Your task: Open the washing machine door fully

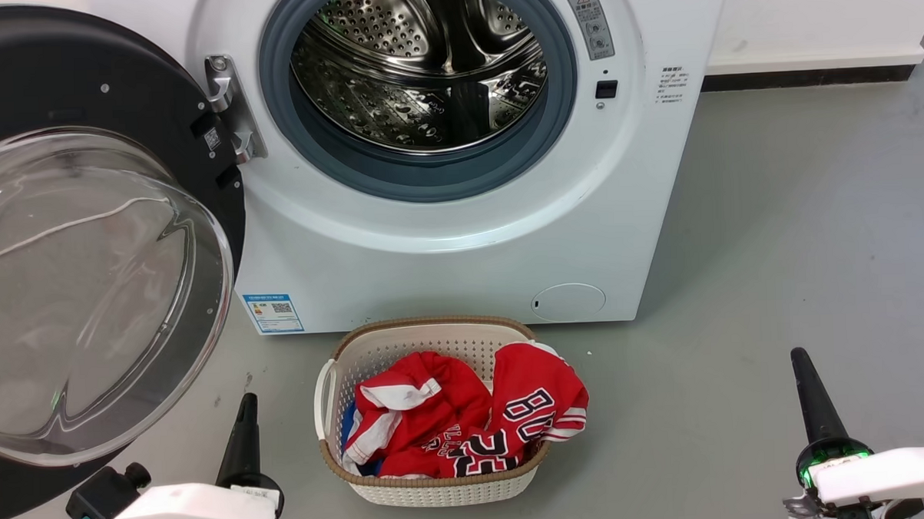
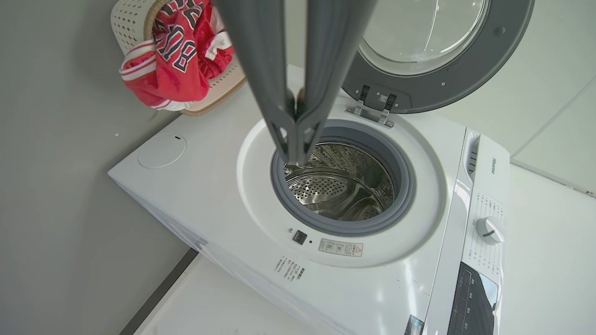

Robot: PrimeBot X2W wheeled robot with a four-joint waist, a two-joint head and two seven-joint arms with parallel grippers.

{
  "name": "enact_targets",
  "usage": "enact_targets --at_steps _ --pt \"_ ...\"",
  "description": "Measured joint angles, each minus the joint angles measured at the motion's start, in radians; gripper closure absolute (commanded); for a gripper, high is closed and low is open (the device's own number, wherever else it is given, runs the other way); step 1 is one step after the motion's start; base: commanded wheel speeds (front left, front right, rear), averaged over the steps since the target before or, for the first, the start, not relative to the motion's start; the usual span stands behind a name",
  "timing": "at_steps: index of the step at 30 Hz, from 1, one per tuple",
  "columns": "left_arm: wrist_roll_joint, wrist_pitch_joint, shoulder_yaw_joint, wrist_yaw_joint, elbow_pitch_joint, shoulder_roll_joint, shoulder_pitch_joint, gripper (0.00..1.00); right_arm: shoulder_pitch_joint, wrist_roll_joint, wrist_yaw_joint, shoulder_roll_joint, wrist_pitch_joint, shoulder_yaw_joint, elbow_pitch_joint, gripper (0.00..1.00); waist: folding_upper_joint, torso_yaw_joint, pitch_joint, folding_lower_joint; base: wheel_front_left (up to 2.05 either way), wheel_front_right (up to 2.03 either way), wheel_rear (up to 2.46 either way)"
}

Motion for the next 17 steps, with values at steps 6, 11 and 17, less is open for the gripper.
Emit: enact_targets --at_steps 6,11,17 --pt "-0.069 0.016 0.007 -0.008 0.009 0.0 -0.012 1.0 -0.012 0.064 0.0 0.0 0.013 -0.004 0.013 1.0 0.0 0.001 0.001 0.0 0.0 0.0 0.0" --pt "-0.122 0.031 0.014 -0.013 0.016 0.001 -0.021 1.0 -0.021 0.116 0.0 -0.001 0.03 -0.006 0.025 1.0 0.0 0.002 0.001 0.0 0.0 0.0 0.0" --pt "-0.202 0.05 0.021 -0.021 0.027 0.0 -0.034 1.0 -0.041 0.191 0.0 -0.001 0.048 -0.011 0.04 1.0 0.0 0.003 0.002 0.0 0.0 0.0 0.0"
